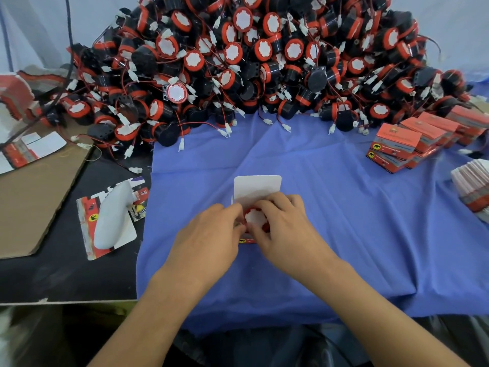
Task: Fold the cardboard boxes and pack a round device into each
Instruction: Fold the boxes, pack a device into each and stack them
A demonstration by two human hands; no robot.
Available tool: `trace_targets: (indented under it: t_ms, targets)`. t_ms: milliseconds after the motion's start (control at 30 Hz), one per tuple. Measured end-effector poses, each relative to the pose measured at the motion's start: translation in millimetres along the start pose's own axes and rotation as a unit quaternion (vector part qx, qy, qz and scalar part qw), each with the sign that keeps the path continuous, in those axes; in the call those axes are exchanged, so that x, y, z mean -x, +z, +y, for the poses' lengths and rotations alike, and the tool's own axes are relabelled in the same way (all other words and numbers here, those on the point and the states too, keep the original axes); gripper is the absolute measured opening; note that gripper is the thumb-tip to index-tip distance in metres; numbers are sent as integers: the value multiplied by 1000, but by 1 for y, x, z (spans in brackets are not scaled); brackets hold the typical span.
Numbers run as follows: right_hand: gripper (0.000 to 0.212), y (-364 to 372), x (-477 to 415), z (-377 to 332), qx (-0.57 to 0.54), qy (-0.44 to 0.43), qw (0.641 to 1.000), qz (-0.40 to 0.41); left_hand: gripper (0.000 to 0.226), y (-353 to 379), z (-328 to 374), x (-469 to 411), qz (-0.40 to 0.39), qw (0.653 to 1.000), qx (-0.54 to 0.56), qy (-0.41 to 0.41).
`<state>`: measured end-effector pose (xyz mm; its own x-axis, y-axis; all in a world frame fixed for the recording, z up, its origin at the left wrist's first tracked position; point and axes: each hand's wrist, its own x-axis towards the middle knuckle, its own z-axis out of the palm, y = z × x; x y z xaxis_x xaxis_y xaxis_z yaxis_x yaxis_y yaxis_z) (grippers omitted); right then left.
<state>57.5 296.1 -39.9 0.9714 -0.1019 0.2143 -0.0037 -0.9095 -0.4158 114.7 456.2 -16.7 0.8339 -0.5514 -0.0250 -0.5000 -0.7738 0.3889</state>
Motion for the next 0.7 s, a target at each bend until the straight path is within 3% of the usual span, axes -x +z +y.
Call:
trace_targets:
  t_ms: [100,367,533,633,700]
  targets:
    - [21,3,3,1,-27,14,999,19,19,-2,-3,-3,-24,1000,-9,-11]
    - [25,12,8,5,-81,40,995,41,15,3,8,-8,-43,998,-12,-40]
    - [24,20,16,3,-129,69,983,114,22,0,6,-4,-46,998,-21,-28]
    - [53,25,19,3,-192,105,962,166,17,6,0,-3,27,998,52,1]
    - [61,26,20,2,-274,125,938,174,42,12,-2,1,99,980,172,0]
